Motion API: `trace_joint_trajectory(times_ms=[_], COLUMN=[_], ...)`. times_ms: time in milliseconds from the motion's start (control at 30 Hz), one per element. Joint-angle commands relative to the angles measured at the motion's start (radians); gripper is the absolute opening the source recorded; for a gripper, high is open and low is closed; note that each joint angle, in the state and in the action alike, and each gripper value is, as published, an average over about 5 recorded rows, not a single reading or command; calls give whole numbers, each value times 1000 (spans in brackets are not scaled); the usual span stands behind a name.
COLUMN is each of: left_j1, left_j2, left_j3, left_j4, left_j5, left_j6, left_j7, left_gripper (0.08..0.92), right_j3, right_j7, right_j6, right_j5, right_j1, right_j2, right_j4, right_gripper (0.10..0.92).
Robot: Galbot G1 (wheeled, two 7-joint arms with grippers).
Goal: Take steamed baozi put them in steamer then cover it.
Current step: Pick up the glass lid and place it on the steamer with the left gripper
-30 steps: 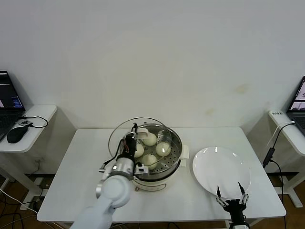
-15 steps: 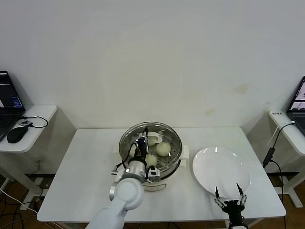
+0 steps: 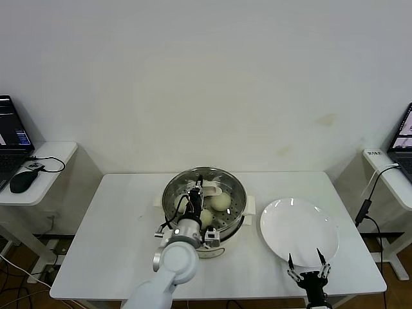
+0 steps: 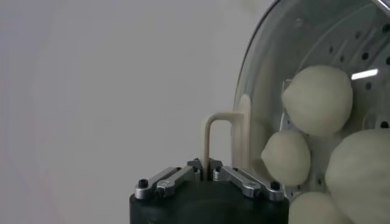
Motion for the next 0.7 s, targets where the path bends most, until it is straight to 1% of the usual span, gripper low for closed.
trace_joint_trajectory(times_ms=[33,433,533,700], left_j1=[6,6,12,47], left_j2=[-8,-6,-2,19], left_j3=[2,-3,-2,-3], left_j4=[8,10,-7,-66], left_j5=[8,7,7,3], left_j6=[-2,-13,-14,-15], left_j7=[-2,-14,-13,-15], left_gripper=[142,151,208,354], right_j3=[-3,-14,-17,-21], right_j7=[0,-1,-2,-1], right_j6=[0,-1,-2,-2], right_j5=[-1,-3,-5,-9], right_j1=[0,1,2,1], right_j2=[0,2,3,5], right_j4=[3,-1,-3,-3], right_gripper=[823,823,823,823])
